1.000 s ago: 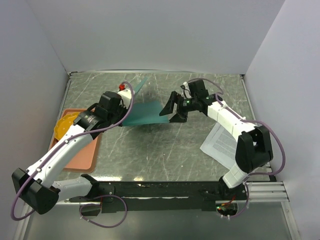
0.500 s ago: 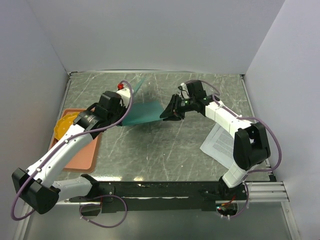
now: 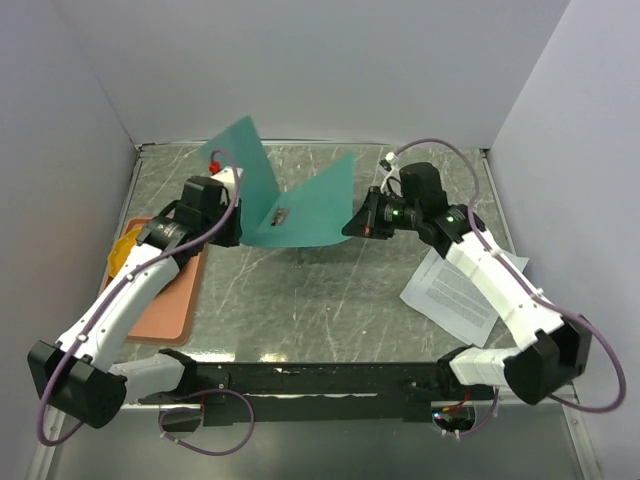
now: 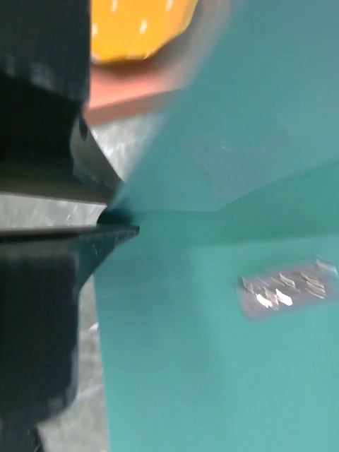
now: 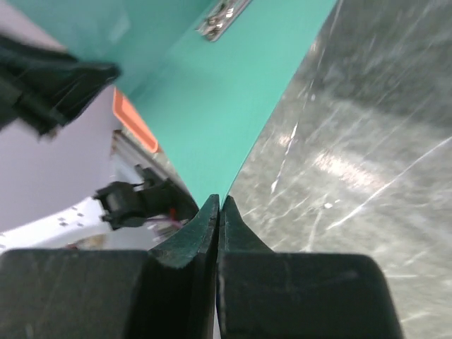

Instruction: Put the files into the folder

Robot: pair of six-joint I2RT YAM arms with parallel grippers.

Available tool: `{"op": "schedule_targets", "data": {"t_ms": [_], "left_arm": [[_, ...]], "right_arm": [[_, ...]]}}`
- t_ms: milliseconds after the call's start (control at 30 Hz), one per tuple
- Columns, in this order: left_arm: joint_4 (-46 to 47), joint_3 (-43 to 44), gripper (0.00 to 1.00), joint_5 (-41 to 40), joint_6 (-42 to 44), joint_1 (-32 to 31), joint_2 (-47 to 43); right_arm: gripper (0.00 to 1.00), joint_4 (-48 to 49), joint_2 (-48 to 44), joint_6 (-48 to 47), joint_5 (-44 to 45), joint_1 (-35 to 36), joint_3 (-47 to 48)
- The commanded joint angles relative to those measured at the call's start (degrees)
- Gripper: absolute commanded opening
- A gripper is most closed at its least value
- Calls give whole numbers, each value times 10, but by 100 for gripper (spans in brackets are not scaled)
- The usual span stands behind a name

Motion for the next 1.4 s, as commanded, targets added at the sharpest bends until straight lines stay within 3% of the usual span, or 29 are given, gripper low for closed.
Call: {"op": "schedule_targets", "data": {"t_ms": [0, 67, 100, 167, 200, 267, 567, 967, 1033, 1067, 1167, 1367], "left_arm": [[-87, -21, 34, 45, -15, 88, 19], [-93, -26, 44, 56, -9, 92, 11], [-90, -27, 59, 58, -2, 91, -6], [-91, -26, 71, 80, 5, 93, -24], [-94, -23, 82, 85, 12, 93, -37], [-96, -19, 91, 93, 19, 93, -47], [-58, 17, 95, 98, 34, 92, -35], [45, 34, 97, 92, 85, 64, 78], [70, 24, 97, 85, 109, 55, 98], [77, 20, 97, 73, 115, 47, 106], [106, 7, 97, 64, 130, 43, 140], [143, -7, 96, 55, 144, 44, 186]], "right_arm": [[0, -76, -39, -123, 73, -3, -30], [0, -79, -40, -132, 67, -1, -38], [0, -79, -37, -134, 63, -2, -46], [0, -78, -34, -133, 61, -1, -55], [0, -77, -32, -133, 61, -2, -62], [0, -77, -30, -131, 59, -1, -69], [0, -104, -38, -123, 32, 5, -128], [1, -184, -66, -106, 57, 15, -213], [20, -195, -60, -103, 81, 14, -206], [45, -198, -58, -100, 89, 14, -203], [83, -225, -53, -87, 150, 12, -183], [89, -283, -52, -35, 283, -22, -127]]}}
